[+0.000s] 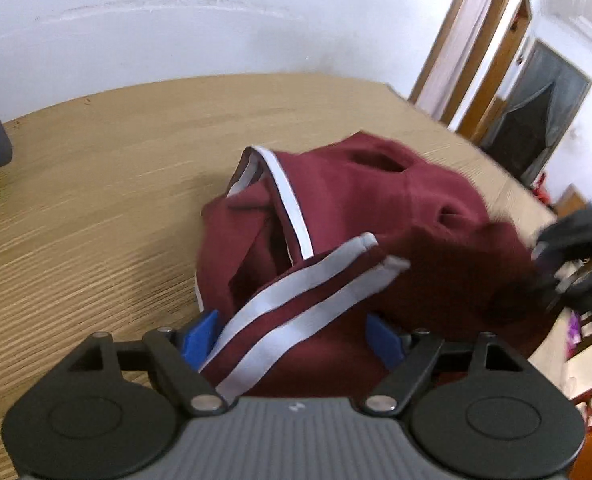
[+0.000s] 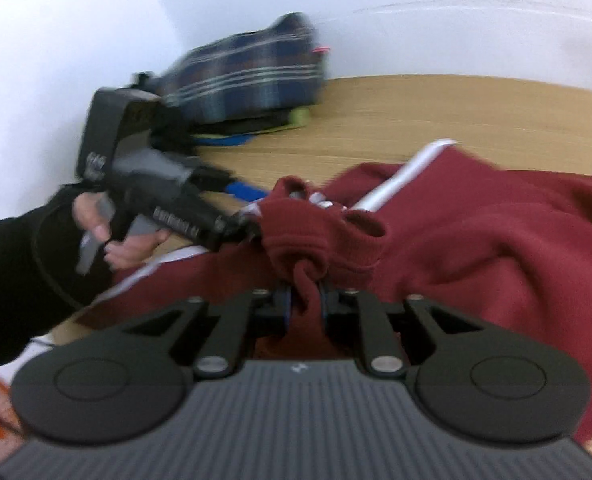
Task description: Fold clothes
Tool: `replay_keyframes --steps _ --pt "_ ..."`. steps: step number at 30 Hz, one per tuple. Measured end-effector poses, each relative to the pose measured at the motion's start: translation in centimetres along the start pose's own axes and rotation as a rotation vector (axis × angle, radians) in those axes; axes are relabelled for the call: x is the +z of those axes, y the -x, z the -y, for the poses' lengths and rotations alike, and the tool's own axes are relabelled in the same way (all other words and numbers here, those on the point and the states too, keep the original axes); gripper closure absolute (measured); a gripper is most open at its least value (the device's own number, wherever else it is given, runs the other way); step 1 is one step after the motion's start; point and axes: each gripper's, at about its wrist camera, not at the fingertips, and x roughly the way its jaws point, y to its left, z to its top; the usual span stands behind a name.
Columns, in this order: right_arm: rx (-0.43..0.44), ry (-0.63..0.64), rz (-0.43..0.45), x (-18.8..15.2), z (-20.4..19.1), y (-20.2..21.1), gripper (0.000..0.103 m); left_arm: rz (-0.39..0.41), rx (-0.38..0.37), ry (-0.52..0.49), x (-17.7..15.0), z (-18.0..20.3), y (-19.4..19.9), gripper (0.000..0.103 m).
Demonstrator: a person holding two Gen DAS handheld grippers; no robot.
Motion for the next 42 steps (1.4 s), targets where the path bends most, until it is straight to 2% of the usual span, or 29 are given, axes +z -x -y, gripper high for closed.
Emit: replay_keyframes --steps 1,2,3,4,5,7,11,15,16,17,18,19,20,24,27,28,30,35,37,40,42 --pt "-0.041 -0.010 0.049 0.6 0.5 0.8 0.074 -0.006 0.010 0.020 -0.1 0.2 -0.6 0.027" --pt "-0.079 -0.021 0.100 1.3 1.0 1.6 0.054 -0.005 0.011 0.038 -0.3 0.4 -0.8 0.031" --pt "-0.115 -0.033 0.133 2.1 1.7 2.0 0.040 -0.004 0.012 0.057 -0.6 0.6 -1.0 0.038" --pt "-0.151 -0.062 0.149 3.1 2.7 1.6 0.019 0.002 0.019 0.068 -0.9 1.0 -1.0 0.043" --pt "-0.186 -0.096 0.161 4.2 3.8 1.0 0.018 0.013 0.034 0.067 -1.4 1.6 -0.6 0.046" --pt "-0.221 -0.156 0.125 6.2 5.7 -1.5 0.018 0.030 0.057 0.067 -2.4 2.8 0.2 0.057" --pt "-0.265 -0.238 -0.078 9.4 6.6 -10.3 0.019 0.043 0.079 0.071 -3.9 5.4 1.7 0.058" --pt "-0.303 -0.169 -0.231 9.6 5.2 -17.6 0.019 0.062 0.119 0.104 -5.1 7.1 2.1 0.056" --pt "-0.324 -0.127 -0.247 9.2 4.7 -18.7 0.026 0.066 0.125 0.115 -5.3 7.3 2.2 0.056" --pt "-0.330 -0.104 -0.235 9.0 4.3 -18.7 0.042 0.072 0.129 0.122 -5.5 7.5 2.4 0.056" --pt "-0.327 -0.091 -0.214 8.9 4.1 -18.3 0.051 0.078 0.133 0.130 -5.6 7.7 2.5 0.056" --pt "-0.324 -0.078 -0.193 8.7 3.8 -18.0 0.080 0.084 0.134 0.135 -5.8 7.9 2.8 0.056" --pt "-0.295 -0.097 -0.177 8.7 3.9 -17.1 0.088 0.090 0.128 0.142 -6.0 7.9 3.1 0.056" --pt "-0.211 -0.202 -0.036 9.1 4.9 -9.9 0.090 0.097 0.087 0.161 -6.4 7.8 4.9 0.057" --pt "-0.170 -0.266 0.057 8.5 6.4 -3.4 0.090 0.098 0.059 0.110 -6.5 8.7 6.2 0.057" --pt "-0.159 -0.265 0.055 8.0 7.2 -1.9 0.089 0.092 0.047 0.095 -6.6 9.0 6.3 0.056" --pt "-0.216 -0.285 0.041 6.9 9.0 -0.1 0.088 0.071 0.028 0.081 -6.9 9.4 6.1 0.056" --pt "-0.347 -0.556 0.072 1.7 13.9 3.4 0.090 0.016 -0.004 0.061 -7.7 10.1 5.6 0.055" --pt "-0.369 -0.615 0.087 0.1 14.4 4.3 0.090 0.016 -0.012 0.052 -8.0 9.9 5.9 0.054" --pt "-0.334 -0.617 0.091 -0.4 13.5 4.6 0.086 0.018 -0.011 0.040 -7.8 9.9 5.8 0.054" --pt "-0.282 -0.579 0.077 0.0 12.2 4.1 0.072 0.023 -0.011 0.030 -8.1 10.1 6.1 0.054"
